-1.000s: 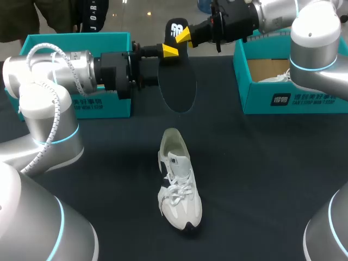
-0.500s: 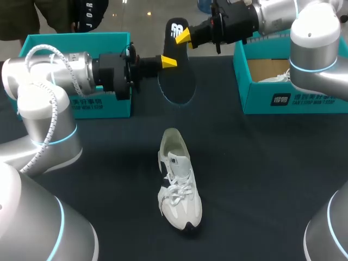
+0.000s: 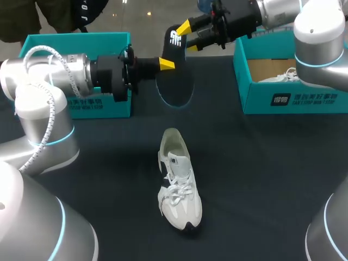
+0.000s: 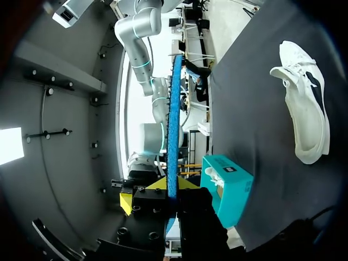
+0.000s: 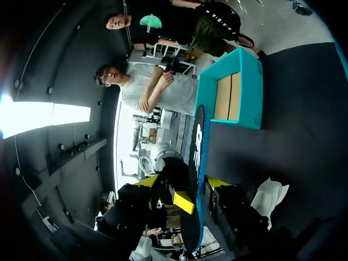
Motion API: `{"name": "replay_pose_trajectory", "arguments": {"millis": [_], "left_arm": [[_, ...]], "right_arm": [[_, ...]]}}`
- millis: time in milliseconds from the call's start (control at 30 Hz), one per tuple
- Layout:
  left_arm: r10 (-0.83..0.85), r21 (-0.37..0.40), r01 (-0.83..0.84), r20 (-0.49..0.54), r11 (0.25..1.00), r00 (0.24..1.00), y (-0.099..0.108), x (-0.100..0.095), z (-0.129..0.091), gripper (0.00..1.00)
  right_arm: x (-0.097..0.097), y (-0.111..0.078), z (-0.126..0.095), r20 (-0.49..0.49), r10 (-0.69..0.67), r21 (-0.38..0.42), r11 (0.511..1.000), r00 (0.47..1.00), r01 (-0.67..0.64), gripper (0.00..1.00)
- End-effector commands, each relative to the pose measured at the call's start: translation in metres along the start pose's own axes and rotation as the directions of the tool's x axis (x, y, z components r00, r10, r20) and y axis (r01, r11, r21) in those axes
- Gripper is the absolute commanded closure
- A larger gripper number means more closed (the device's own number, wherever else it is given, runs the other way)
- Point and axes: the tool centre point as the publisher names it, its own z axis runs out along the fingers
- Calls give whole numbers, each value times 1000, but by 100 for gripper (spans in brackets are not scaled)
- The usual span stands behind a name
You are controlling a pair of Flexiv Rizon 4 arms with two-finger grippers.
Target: Take the shoe out of the shoebox, open the shoe tongue, remove and reinsert the insole, then place the shoe into the shoebox
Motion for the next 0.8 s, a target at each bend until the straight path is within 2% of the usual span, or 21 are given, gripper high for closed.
{"name": "replay_pose_trajectory", "arguments": {"millis": [33,233,533,667,800], "left_arm": [[-6,10,7,-8,1000,1000,2,4,-3,100],[-18,8,18,-24,1000,1000,4,10,-5,100],[-28,6,28,-48,1000,998,3,16,-3,100],[-28,3,28,-59,1000,998,2,18,-2,100],[-31,2,31,-66,1000,997,1,19,0,100]], "right_arm": [[22,-8,-27,176,-23,-3,1000,984,23,0],[42,-10,-50,385,-82,21,997,919,80,0],[60,-11,-63,570,-181,62,982,801,178,0],[62,-11,-64,616,-206,60,975,760,216,0],[63,-10,-64,624,-220,56,970,750,238,0]]}}
